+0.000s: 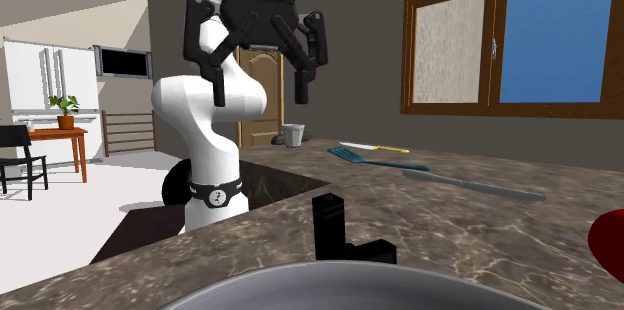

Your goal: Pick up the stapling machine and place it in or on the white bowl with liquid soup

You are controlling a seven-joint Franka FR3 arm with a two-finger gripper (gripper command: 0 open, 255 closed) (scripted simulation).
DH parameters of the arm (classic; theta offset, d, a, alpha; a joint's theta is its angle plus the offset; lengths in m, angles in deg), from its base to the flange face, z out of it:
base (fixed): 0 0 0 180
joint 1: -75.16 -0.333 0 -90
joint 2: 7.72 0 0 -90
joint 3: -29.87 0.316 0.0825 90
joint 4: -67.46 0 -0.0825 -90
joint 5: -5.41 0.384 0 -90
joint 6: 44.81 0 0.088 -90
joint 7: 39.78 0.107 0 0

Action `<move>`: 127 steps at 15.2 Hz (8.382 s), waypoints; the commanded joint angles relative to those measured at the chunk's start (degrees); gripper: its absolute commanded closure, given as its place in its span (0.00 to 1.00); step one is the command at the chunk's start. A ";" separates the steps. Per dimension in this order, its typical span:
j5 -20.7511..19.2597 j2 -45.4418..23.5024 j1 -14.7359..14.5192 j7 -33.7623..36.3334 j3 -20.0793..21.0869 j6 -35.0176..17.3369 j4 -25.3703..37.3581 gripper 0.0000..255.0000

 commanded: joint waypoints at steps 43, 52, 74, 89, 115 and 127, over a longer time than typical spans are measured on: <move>-0.97 -17.32 -2.32 -0.31 2.94 -13.35 7.27 1.00; -0.91 -15.03 -2.31 -0.35 2.86 -6.28 12.04 1.00; -1.60 -26.85 0.18 -5.52 -0.27 7.80 37.90 1.00; -0.64 -48.90 4.03 -11.75 -2.78 13.24 65.32 1.00; -0.63 -48.26 3.92 -11.85 -2.75 3.63 55.07 0.00; -0.65 -48.38 4.02 -11.80 -2.79 10.99 62.55 0.00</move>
